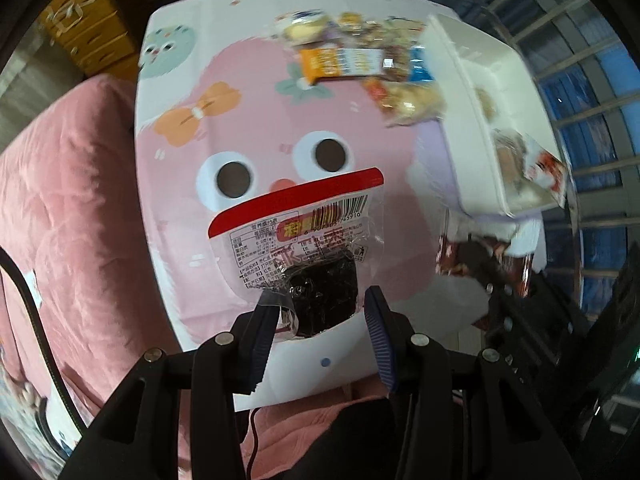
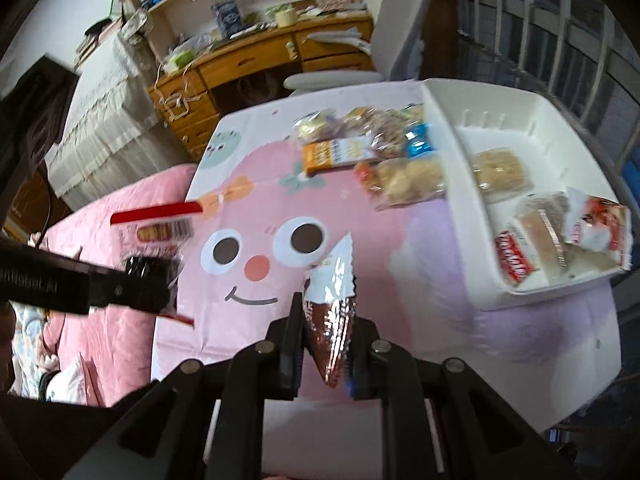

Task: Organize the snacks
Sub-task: 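Grasp the red-topped chocolate pack with the left gripper while the right grasps the brown chocolate pack, then lower both chocolate packs into the white tray and open both grippers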

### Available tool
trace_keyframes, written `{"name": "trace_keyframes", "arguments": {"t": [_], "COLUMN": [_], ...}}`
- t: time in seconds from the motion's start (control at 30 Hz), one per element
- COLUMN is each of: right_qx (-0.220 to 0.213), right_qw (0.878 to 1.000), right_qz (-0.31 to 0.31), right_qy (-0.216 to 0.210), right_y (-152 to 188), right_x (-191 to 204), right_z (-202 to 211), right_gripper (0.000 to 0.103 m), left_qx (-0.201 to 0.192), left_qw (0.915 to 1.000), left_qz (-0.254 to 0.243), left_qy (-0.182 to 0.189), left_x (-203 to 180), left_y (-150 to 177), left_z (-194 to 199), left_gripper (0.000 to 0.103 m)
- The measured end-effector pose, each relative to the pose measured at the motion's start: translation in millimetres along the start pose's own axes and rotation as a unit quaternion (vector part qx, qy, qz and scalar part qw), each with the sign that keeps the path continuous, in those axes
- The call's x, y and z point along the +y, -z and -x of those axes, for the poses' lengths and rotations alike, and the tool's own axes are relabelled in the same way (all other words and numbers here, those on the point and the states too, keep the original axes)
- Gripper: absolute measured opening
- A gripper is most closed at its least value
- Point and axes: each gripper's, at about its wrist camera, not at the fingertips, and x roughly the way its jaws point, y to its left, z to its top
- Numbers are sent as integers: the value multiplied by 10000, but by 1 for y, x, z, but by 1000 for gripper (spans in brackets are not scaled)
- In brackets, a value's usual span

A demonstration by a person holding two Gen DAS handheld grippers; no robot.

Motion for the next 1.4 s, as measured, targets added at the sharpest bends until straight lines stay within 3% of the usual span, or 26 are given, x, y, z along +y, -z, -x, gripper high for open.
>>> {"name": "trace_keyframes", "arguments": {"t": [0.4,0.73,0.93,1.23,1.3,1.37,1.4], "right_qx": [-286,-145,5,149,183,285,321], "right_qw": [9987,9986,9958,9912,9908,9910,9911], "right_qz": [-360,135,648,1095,1128,1152,1147], "right_qy": [-204,-495,-648,-733,-719,-626,-600], "right_y": [-10,-36,-49,-64,-67,-68,-68], "right_x": [-86,-157,-192,-236,-244,-249,-252], "right_z": [35,42,39,33,30,26,24], "right_gripper": [15,16,16,17,21,42,46], "left_qx": [-518,-1193,-1404,-1722,-1778,-1776,-1779], "left_qw": [9980,9915,9887,9841,9829,9830,9830], "left_qz": [-332,-490,-359,-240,-267,-266,-258], "left_qy": [141,194,381,367,395,381,373], "left_x": [-98,-190,-228,-264,-272,-276,-279], "left_y": [-6,-30,-44,-61,-65,-67,-68], "left_z": [18,9,-7,-23,-26,-27,-28], "left_gripper": [42,42,43,44,46,54,59]}}
